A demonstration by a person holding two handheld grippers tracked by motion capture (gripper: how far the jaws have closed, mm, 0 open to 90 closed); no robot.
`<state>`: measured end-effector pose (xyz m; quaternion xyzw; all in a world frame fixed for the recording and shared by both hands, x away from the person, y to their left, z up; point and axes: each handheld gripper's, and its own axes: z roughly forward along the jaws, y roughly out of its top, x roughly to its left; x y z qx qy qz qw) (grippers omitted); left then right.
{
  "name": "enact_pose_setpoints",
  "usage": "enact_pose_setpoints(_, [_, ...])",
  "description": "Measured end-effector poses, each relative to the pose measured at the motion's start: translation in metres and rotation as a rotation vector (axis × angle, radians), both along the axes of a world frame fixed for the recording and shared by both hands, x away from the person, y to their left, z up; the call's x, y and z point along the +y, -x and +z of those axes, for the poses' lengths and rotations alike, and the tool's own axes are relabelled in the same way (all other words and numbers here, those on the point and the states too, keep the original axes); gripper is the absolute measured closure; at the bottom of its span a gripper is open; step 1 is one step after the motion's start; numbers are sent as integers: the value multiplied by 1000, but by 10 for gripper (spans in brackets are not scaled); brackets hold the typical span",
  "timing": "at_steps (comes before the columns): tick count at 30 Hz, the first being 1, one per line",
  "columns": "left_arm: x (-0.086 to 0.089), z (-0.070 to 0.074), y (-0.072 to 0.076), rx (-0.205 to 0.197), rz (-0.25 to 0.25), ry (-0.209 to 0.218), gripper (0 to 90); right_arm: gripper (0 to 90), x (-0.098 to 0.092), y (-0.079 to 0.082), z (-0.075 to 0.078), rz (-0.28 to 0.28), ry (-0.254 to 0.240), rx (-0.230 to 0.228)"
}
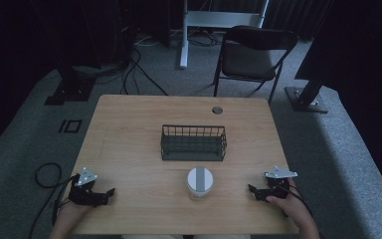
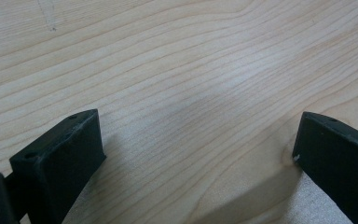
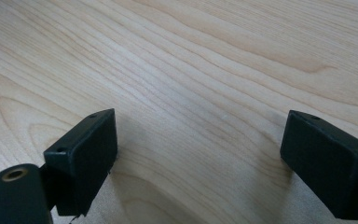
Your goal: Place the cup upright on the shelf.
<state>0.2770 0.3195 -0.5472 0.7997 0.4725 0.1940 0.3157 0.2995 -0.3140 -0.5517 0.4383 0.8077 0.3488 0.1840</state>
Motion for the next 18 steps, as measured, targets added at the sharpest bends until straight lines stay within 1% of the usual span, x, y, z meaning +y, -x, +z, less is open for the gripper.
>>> enact_pose_setpoints(15, [0,0,0,0,-2,0,14,106,1,0,0,-8,-1,0])
enact_pose_setpoints(18, [0,0,-1,1,-9,0,12,106,1,0,0,-9,0,-2])
